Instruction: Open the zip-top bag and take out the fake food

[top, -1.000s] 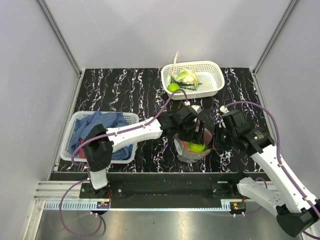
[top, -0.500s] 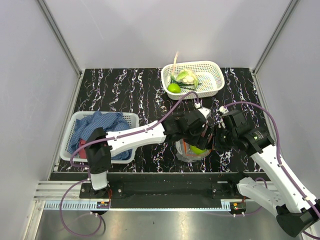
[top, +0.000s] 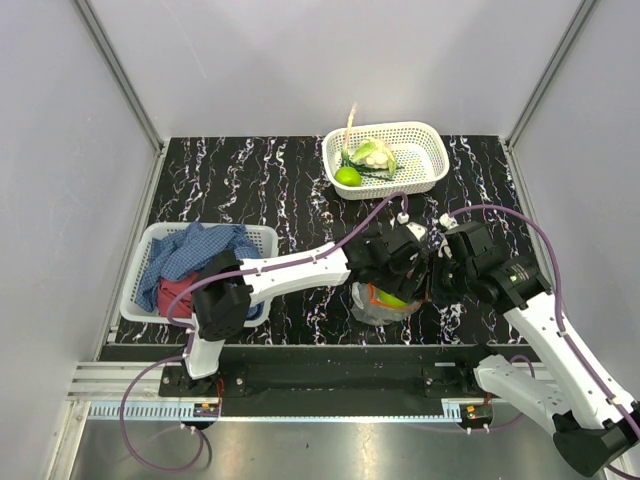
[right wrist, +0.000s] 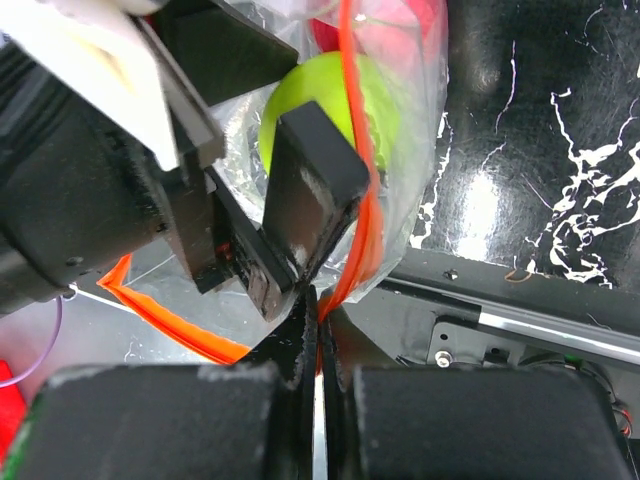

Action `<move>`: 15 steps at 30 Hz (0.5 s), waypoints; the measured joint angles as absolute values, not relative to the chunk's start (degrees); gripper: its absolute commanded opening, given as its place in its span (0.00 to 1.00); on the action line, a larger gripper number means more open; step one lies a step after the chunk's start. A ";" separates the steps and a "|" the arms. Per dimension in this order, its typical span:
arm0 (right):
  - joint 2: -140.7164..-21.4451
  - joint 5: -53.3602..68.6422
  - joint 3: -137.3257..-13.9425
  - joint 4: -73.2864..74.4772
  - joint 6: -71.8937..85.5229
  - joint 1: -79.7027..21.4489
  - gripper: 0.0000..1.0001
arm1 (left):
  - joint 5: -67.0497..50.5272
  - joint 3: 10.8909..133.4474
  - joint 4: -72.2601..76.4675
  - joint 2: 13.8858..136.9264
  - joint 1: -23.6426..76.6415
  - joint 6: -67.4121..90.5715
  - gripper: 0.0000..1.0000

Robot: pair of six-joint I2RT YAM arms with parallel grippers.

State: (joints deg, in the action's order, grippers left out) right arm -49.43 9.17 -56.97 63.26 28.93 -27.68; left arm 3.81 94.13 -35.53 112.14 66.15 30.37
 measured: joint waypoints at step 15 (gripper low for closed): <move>-48.80 7.53 -56.97 62.89 29.47 -27.68 0.00 | 3.01 94.59 -37.76 107.61 66.17 32.91 0.16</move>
